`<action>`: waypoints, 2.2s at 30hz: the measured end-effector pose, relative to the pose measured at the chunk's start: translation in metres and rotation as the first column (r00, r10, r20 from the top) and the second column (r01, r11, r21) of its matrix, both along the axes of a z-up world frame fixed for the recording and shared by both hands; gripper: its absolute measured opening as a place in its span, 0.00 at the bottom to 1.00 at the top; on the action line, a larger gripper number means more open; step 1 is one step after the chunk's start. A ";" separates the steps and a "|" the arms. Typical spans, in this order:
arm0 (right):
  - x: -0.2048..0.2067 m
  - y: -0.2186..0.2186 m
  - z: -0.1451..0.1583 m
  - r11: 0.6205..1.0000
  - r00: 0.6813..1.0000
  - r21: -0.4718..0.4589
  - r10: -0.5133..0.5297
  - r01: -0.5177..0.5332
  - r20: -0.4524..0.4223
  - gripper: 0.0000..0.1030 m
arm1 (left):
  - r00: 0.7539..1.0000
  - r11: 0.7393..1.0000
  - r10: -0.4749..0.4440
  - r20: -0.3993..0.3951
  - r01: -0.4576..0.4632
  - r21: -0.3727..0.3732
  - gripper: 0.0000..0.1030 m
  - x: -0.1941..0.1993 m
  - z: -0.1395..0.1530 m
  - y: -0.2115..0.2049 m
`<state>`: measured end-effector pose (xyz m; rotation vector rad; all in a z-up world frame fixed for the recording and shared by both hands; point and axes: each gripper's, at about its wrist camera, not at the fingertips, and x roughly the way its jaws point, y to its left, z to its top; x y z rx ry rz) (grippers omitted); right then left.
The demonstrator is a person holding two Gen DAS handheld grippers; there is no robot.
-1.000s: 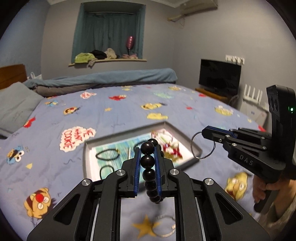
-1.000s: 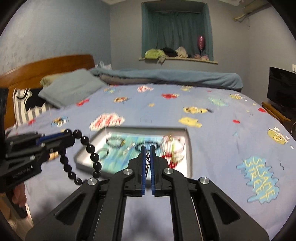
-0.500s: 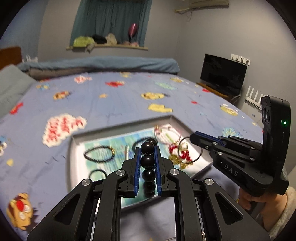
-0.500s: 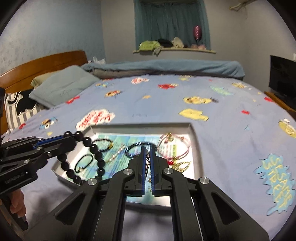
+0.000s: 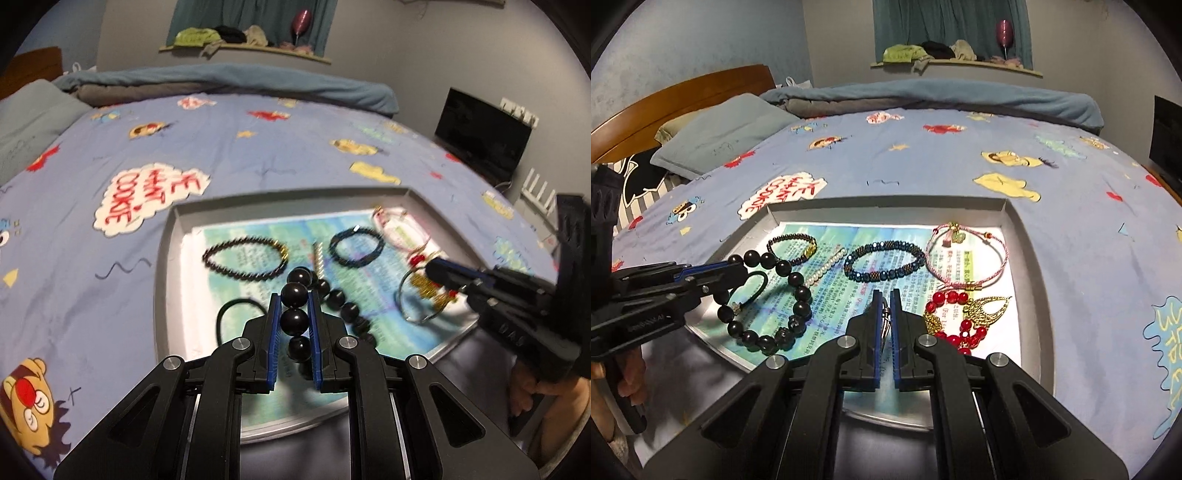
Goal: Organize jewelry
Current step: 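Carry the black bead bracelet and silver hoop into the grey box and open both tools, then withdraw both open tools from the box toward the last jewelry pieces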
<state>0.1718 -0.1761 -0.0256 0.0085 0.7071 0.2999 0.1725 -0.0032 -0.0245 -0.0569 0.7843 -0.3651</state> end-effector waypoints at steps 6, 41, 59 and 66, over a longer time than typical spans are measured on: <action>0.009 0.005 -0.003 1.000 1.000 -0.016 -0.003 0.003 -0.022 0.04 | 1.000 1.000 0.014 -0.026 -0.014 0.004 0.15 0.008 -0.013 -0.001; 0.023 0.002 -0.009 0.999 0.998 -0.008 -0.037 0.037 -0.052 0.28 | 0.998 0.995 0.060 0.035 -0.063 0.080 0.29 0.013 -0.007 -0.001; 0.004 -0.006 0.008 0.985 0.989 -0.084 -0.148 0.149 0.024 0.77 | 0.986 0.982 0.119 0.116 -0.135 0.133 0.74 -0.010 0.016 0.005; -0.009 -0.006 0.022 0.982 0.983 -0.072 -0.167 0.172 0.075 0.90 | 0.979 0.978 0.149 0.135 -0.166 0.123 0.87 -0.024 0.027 0.012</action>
